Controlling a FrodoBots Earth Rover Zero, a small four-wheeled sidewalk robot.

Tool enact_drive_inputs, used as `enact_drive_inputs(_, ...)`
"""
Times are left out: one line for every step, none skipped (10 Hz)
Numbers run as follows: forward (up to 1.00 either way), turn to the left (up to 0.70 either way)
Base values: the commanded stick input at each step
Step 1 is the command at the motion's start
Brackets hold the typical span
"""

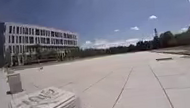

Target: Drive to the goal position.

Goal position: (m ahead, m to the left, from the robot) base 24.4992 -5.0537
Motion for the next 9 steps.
enact_drive_inputs(0.06,0.0)
enact_drive_inputs(0.06,0.0)
enact_drive_inputs(0.06,0.0)
enact_drive_inputs(0.06,0.0)
enact_drive_inputs(0.06,0.0)
enact_drive_inputs(0.05,0.0)
enact_drive_inputs(0.06,0.0)
enact_drive_inputs(0.06,0.0)
enact_drive_inputs(0.06,0.0)
